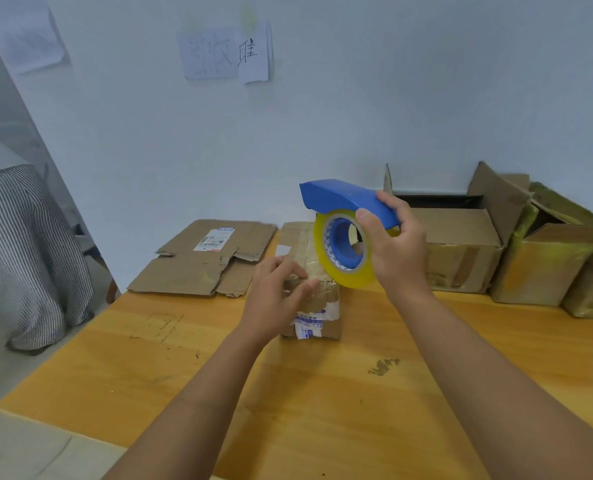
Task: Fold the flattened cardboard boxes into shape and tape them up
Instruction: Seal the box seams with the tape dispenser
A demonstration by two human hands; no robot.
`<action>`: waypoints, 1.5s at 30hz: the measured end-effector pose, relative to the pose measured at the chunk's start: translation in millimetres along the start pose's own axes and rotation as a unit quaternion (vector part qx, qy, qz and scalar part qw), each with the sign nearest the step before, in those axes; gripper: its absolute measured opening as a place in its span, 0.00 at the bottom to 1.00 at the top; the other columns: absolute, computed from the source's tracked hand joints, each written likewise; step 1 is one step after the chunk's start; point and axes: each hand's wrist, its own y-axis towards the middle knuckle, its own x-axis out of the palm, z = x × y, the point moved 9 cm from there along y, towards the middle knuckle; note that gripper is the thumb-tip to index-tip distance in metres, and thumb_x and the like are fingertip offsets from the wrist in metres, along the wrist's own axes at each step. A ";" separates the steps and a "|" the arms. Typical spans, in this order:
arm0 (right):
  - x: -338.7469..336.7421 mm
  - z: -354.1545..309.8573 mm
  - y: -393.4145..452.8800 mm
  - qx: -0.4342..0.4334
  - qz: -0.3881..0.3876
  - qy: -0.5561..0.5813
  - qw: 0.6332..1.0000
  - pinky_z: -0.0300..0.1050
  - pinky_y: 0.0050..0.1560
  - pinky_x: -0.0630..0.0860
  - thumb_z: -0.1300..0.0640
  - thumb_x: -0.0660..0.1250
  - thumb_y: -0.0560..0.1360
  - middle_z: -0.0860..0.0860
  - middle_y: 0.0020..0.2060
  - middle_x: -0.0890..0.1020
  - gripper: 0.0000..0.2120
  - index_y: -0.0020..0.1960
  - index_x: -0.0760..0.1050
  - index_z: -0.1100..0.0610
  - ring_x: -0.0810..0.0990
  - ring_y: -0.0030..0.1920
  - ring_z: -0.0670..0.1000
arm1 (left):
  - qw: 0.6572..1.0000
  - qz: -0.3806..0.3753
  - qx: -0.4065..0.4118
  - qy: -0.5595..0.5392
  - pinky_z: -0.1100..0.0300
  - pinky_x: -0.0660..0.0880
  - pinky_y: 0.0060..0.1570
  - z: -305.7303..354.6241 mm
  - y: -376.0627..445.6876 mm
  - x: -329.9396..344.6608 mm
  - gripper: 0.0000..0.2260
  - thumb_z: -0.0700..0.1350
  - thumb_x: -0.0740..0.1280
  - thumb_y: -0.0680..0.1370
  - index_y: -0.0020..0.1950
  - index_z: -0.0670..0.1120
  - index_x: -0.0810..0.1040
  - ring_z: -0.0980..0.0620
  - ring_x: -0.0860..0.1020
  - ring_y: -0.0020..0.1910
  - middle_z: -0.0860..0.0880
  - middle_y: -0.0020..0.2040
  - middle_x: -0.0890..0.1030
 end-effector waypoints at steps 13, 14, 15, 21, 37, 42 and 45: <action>-1.1 4.6 1.9 -0.005 0.009 -0.017 1.000 0.28 0.45 0.74 0.54 0.71 0.78 0.43 0.55 0.79 0.16 0.65 0.75 0.50 0.78 0.51 0.36 | 0.986 0.031 0.123 0.106 0.54 0.62 0.62 33.0 -0.1 2.6 0.03 0.47 0.71 0.77 0.50 0.49 0.83 0.53 0.73 0.57 0.54 0.50 0.80; -0.9 4.8 1.8 -0.004 0.009 -0.016 1.000 0.29 0.45 0.74 0.54 0.71 0.78 0.43 0.55 0.79 0.16 0.65 0.75 0.51 0.78 0.51 0.36 | 0.987 0.035 0.127 0.094 0.53 0.64 0.61 33.8 -0.5 3.9 0.02 0.45 0.71 0.77 0.48 0.48 0.82 0.53 0.74 0.53 0.54 0.47 0.79; -0.4 4.7 1.5 -0.005 0.009 -0.015 1.000 0.29 0.45 0.75 0.54 0.71 0.78 0.44 0.55 0.79 0.16 0.65 0.75 0.51 0.78 0.51 0.36 | 0.988 0.037 0.122 0.084 0.53 0.65 0.60 33.5 -0.2 5.1 0.01 0.43 0.71 0.77 0.46 0.47 0.81 0.55 0.74 0.49 0.55 0.45 0.78; -9.3 -0.6 2.0 -0.012 0.019 -0.011 1.000 0.31 0.46 0.76 0.45 0.70 0.72 0.41 0.55 0.79 0.20 0.63 0.76 0.47 0.79 0.52 0.38 | 0.988 0.013 0.122 0.092 0.54 0.67 0.58 31.4 2.8 10.2 0.02 0.46 0.68 0.79 0.50 0.49 0.79 0.59 0.70 0.47 0.57 0.45 0.75; -42.5 2.7 -2.7 -0.012 0.059 -0.015 0.998 0.26 0.42 0.74 0.41 0.69 0.69 0.39 0.53 0.79 0.22 0.62 0.75 0.44 0.78 0.51 0.34 | 0.985 0.073 0.073 0.139 0.52 0.61 0.60 25.4 -2.7 -7.3 0.09 0.48 0.65 0.81 0.60 0.51 0.80 0.51 0.74 0.51 0.54 0.49 0.74; -36.2 1.0 -5.5 -0.010 0.058 -0.012 0.998 0.26 0.41 0.73 0.41 0.69 0.69 0.37 0.52 0.79 0.22 0.62 0.75 0.43 0.78 0.49 0.33 | 0.969 0.017 0.091 0.227 0.46 0.71 0.58 16.4 -11.7 -23.2 0.18 0.55 0.63 0.80 0.71 0.61 0.70 0.47 0.70 0.57 0.48 0.59 0.68; -27.7 2.2 -6.8 -0.002 0.046 -0.012 0.999 0.29 0.44 0.75 0.37 0.68 0.67 0.38 0.54 0.79 0.25 0.63 0.75 0.42 0.78 0.51 0.36 | 0.963 -0.008 0.055 0.265 0.49 0.77 0.49 0.9 -14.0 -23.5 0.20 0.54 0.74 0.73 0.61 0.54 0.72 0.42 0.71 0.62 0.46 0.68 0.63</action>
